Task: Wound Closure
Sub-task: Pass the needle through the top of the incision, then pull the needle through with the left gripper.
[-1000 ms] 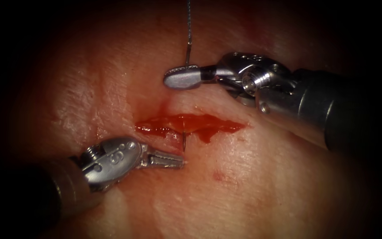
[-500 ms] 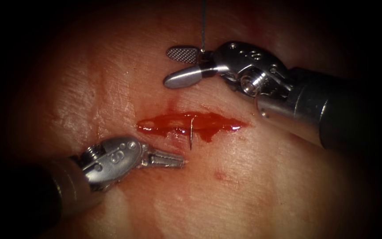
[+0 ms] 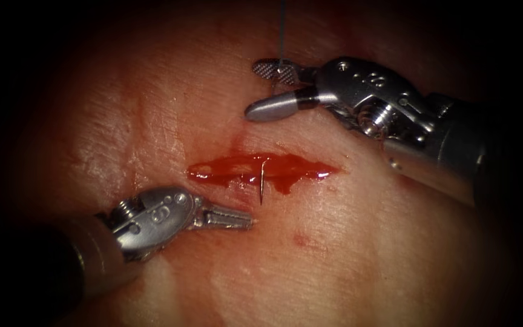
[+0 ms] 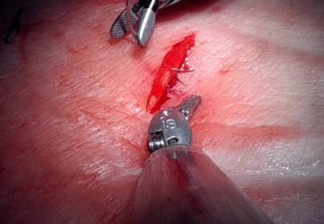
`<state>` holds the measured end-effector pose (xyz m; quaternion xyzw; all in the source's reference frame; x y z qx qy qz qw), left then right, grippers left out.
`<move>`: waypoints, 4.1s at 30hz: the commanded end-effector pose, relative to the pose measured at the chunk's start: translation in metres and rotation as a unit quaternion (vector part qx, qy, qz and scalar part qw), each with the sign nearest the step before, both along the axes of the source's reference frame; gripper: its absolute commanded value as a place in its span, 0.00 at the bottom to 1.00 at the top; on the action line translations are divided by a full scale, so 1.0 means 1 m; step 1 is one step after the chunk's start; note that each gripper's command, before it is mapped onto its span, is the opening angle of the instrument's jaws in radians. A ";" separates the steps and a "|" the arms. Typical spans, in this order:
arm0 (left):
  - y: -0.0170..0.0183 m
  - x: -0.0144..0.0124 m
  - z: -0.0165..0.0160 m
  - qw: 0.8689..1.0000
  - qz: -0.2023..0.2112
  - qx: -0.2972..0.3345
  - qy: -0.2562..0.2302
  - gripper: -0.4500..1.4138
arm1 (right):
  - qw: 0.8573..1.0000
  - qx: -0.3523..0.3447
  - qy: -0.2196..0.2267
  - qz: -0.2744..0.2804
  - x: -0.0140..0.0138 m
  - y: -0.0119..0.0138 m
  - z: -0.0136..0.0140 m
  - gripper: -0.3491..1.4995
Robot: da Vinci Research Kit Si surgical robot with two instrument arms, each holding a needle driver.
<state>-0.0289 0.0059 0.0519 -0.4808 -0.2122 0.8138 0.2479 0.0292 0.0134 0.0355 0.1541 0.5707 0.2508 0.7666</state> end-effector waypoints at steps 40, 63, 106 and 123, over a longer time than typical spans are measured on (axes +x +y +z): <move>0.0002 -0.0004 0.0008 1.000 0.000 -0.002 -0.001 0.00 | 0.978 0.179 0.098 -0.035 0.0022 0.0018 0.0012 0.00; 0.0002 -0.0003 0.0008 1.000 0.001 -0.002 -0.001 0.00 | 0.997 0.060 0.048 0.020 0.0021 0.0020 0.0012 0.98; 0.0004 0.0003 -0.0005 0.993 0.050 -0.101 -0.015 0.36 | 0.990 0.127 0.060 -0.033 0.0006 0.0000 0.0010 0.84; 0.0015 -0.0032 -0.0067 0.962 0.074 -0.261 -0.033 0.50 | 0.993 0.112 0.045 0.021 -0.0091 0.0008 -0.0003 0.85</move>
